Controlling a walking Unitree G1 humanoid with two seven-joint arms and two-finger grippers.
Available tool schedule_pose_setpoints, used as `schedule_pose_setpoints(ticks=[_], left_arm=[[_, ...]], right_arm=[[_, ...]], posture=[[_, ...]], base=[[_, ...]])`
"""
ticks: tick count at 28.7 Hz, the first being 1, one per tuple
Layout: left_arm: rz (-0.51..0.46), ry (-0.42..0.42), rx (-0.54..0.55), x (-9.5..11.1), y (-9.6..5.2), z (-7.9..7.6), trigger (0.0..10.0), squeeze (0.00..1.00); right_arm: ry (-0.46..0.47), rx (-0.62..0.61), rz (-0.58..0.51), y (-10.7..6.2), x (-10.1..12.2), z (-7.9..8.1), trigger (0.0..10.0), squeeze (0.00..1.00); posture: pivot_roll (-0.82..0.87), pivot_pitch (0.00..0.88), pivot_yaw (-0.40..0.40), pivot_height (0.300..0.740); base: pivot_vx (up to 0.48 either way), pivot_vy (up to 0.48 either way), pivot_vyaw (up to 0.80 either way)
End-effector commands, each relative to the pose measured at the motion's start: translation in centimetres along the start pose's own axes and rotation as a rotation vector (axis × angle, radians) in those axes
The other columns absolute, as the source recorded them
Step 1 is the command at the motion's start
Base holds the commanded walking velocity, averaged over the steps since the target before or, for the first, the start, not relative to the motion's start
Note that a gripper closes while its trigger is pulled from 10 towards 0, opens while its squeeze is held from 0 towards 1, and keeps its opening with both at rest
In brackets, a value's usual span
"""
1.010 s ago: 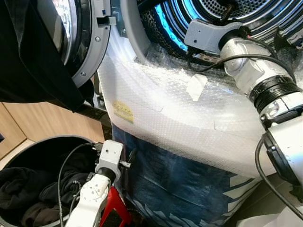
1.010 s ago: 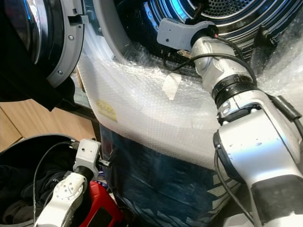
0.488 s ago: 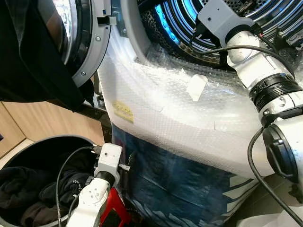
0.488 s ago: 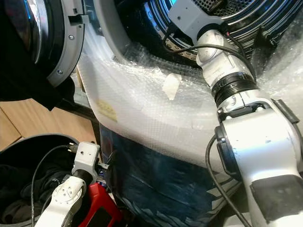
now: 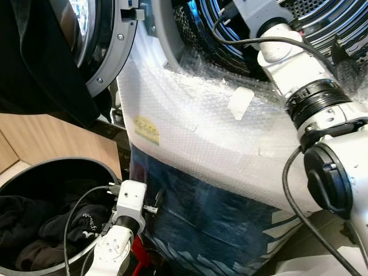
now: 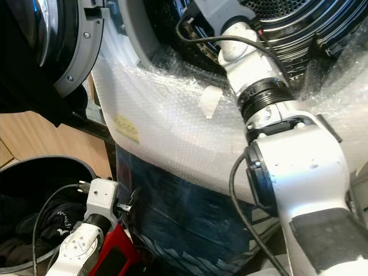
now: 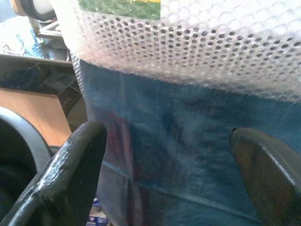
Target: Clothes washing
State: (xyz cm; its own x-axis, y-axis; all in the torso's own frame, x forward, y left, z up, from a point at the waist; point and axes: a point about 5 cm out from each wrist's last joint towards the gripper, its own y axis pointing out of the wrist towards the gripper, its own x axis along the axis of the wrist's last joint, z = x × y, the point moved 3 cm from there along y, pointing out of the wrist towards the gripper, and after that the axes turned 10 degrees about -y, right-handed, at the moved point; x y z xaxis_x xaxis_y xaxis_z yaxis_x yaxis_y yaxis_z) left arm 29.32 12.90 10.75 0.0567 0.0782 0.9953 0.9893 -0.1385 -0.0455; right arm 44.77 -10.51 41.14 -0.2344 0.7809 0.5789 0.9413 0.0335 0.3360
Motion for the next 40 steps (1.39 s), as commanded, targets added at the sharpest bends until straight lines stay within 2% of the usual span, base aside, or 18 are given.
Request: schedule_pose_setpoints(ticks=[1,3,7,10,17,27,32,33,36,40], left_arm=[[0.018,0.009,-0.010,-0.2,-0.4,-0.2,10.0,0.00],[0.024,0.027,-0.025,-0.2,-0.4,-0.4,10.0,0.00],[0.020,0.028,-0.016,0.1,-0.3,-0.3,10.0,0.00],[0.020,0.042,-0.020,0.3,-0.2,-0.3,10.0,0.00],[0.029,0.047,-0.047,0.4,-0.1,-0.7,10.0,0.00],[0.040,0.059,-0.084,0.4,0.4,-1.1,10.0,0.00],[0.042,0.061,-0.090,0.5,0.5,-1.1,10.0,0.00],[0.043,0.064,-0.096,0.5,0.6,-1.0,10.0,0.00],[0.044,0.066,-0.100,0.5,0.7,-1.0,10.0,0.00],[0.044,0.066,-0.109,0.6,0.9,-1.1,10.0,0.00]], right_arm=[[-0.031,-0.032,0.026,0.0,-1.1,-0.4,10.0,0.00],[-0.065,-0.031,0.028,-0.1,-1.3,-0.4,10.0,0.00],[-0.050,-0.013,0.059,-0.1,-2.0,-0.3,10.0,0.00],[-0.079,0.011,0.078,-0.2,-2.8,-0.1,10.0,0.00],[-0.114,0.024,0.099,-0.2,-4.4,-1.3,10.0,0.00],[-0.153,0.082,0.052,-0.4,-5.4,-2.5,10.0,0.00],[-0.169,0.118,0.055,-0.7,-6.5,-2.3,10.0,0.00],[-0.179,0.149,0.058,-0.9,-7.4,-1.8,10.0,0.00],[-0.165,0.170,0.059,-1.1,-7.9,-1.5,10.0,0.00],[-0.078,0.163,0.054,-1.2,-8.1,-1.5,10.0,0.00]], posture=[[0.13,0.075,-0.133,0.740],[0.15,0.068,-0.132,0.740],[0.15,0.067,-0.128,0.740],[0.14,0.072,-0.125,0.740],[0.09,0.080,-0.109,0.740],[0.04,0.090,-0.087,0.740],[0.03,0.092,-0.078,0.740],[0.02,0.091,-0.073,0.740],[0.01,0.092,-0.070,0.740],[0.00,0.089,-0.060,0.740]], base=[[0.000,0.000,0.00],[0.000,0.000,0.00],[0.000,0.000,0.00],[0.000,0.000,0.00],[0.000,0.000,0.00],[0.000,0.000,0.00],[0.000,0.000,0.00],[0.000,0.000,0.00],[0.000,0.000,0.00],[0.000,0.000,0.00]])
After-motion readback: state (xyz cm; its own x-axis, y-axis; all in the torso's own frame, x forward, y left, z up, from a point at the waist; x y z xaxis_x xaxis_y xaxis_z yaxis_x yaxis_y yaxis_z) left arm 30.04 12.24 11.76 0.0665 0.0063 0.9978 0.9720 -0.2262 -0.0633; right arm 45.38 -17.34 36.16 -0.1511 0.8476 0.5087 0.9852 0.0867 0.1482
